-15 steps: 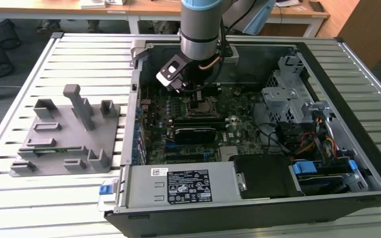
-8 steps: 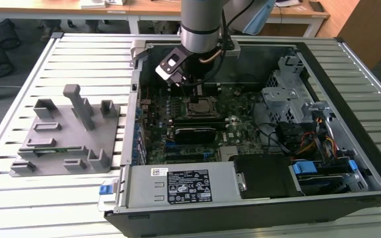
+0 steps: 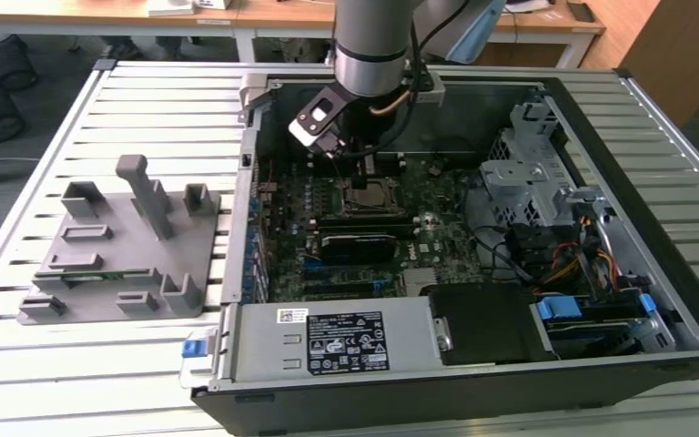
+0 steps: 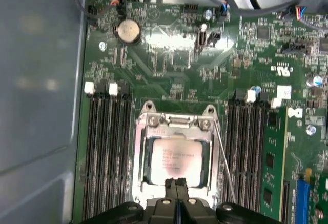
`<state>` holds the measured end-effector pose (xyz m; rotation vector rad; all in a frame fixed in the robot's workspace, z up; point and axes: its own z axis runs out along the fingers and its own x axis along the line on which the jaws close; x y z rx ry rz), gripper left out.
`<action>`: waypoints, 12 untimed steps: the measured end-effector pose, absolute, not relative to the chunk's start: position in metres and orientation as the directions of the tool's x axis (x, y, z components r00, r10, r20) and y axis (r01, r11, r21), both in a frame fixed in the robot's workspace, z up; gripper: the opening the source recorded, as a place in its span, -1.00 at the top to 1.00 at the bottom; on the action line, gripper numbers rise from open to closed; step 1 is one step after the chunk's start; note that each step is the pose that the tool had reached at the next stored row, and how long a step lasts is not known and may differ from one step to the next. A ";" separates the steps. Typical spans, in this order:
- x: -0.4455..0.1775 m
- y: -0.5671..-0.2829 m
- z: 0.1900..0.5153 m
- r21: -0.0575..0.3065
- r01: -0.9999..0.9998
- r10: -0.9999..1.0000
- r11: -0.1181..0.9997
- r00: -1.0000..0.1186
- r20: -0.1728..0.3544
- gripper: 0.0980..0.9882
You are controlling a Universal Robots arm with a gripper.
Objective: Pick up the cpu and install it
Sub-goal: 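Close the cpu cover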
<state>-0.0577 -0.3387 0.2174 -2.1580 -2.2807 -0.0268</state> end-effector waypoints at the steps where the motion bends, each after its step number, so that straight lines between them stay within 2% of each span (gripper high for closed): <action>1: -0.055 -0.339 0.217 0.011 0.998 0.998 0.055 -0.055 0.013 0.98; 12: -0.042 -0.339 0.217 0.011 0.998 0.998 0.055 -0.055 0.013 0.98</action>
